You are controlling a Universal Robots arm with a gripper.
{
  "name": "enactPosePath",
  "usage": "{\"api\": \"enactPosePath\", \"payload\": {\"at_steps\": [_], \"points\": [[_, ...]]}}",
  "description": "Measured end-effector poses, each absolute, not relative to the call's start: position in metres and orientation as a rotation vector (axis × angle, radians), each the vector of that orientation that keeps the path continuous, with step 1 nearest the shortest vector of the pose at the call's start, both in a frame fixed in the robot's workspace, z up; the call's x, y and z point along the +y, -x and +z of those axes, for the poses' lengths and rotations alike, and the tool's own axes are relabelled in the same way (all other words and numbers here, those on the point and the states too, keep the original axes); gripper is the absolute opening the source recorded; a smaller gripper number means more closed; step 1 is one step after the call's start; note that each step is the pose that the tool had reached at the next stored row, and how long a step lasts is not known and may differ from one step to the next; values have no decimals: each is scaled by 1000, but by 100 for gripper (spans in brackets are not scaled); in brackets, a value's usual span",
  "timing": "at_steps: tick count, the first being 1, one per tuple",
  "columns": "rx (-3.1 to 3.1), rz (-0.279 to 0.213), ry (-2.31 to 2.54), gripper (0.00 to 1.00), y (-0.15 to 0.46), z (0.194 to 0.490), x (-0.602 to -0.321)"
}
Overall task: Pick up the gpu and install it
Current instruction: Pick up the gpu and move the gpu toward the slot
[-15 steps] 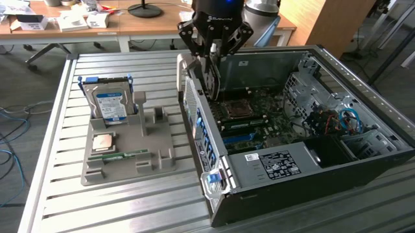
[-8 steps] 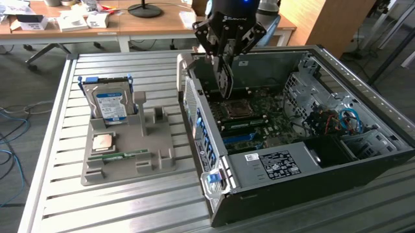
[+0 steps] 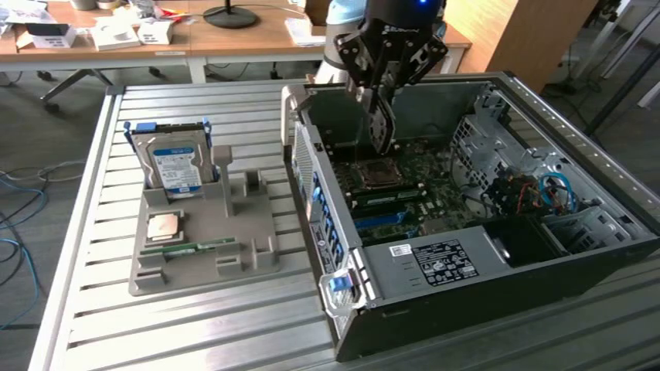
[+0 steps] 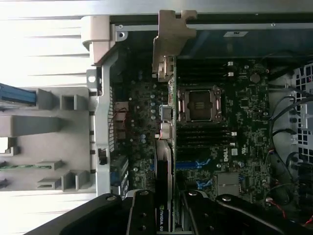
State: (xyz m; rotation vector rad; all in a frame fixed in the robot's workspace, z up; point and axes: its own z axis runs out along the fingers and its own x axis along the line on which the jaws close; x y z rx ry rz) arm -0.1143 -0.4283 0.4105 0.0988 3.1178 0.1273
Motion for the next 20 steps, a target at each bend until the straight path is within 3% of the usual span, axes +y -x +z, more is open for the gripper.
{"api": "enactPosePath", "payload": {"at_steps": [20], "points": [[3118, 137, -99, 27, 33, 411, -428]]}}
